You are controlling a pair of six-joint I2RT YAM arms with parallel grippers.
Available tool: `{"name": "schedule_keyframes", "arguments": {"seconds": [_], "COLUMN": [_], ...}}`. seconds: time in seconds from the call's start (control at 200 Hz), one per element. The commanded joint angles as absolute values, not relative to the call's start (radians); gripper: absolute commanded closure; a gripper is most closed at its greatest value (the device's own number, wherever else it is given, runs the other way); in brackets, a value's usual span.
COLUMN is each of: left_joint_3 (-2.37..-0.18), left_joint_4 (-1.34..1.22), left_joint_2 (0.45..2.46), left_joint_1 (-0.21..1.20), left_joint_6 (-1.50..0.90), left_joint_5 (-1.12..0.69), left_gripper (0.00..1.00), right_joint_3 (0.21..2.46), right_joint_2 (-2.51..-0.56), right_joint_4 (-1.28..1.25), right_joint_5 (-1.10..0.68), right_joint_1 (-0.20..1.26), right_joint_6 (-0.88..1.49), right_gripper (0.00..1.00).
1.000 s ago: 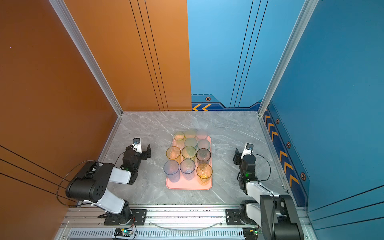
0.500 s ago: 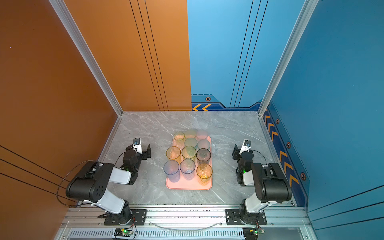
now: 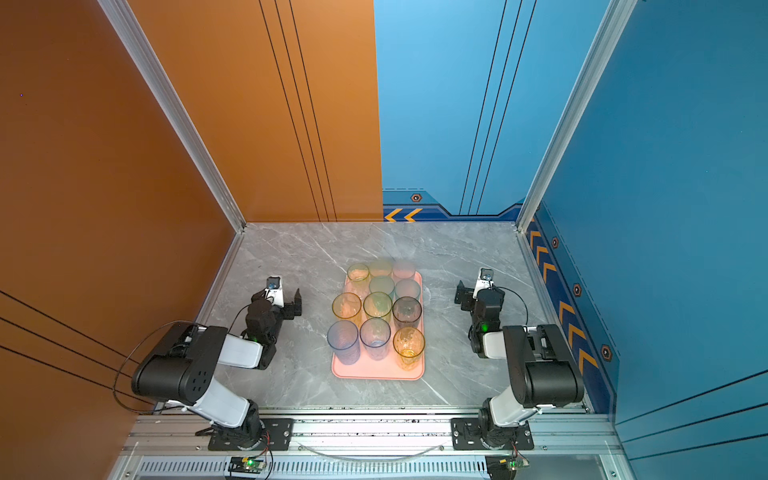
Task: Place the glasses into the tray
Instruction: Reset both arms
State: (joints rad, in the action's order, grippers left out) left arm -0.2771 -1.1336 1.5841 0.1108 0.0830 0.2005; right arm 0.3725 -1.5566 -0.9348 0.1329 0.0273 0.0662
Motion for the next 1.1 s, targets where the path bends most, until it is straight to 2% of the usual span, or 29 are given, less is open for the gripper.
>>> {"name": "schedule_keyframes", "arguments": {"seconds": [0.0,1.092], "left_joint_3": [-0.284,-0.304], "left_joint_4": [-1.135,-1.087], "left_joint_2": [1.578,1.575], "left_joint_1": [0.112,0.103], "left_joint_6": [0.092,0.085], "left_joint_5": [0.216,0.204], "left_gripper": [0.02,0.03], "right_joint_3": [0.373,0.370], "right_joint_2": [-1.548,-1.548], "right_joint_4": [-0.916,-0.916], "right_joint_5": [0.138,0.144], "right_joint_1": [0.031,0.034], "right_joint_6": [0.062,0.060], "right_gripper": [0.00,0.00]}}
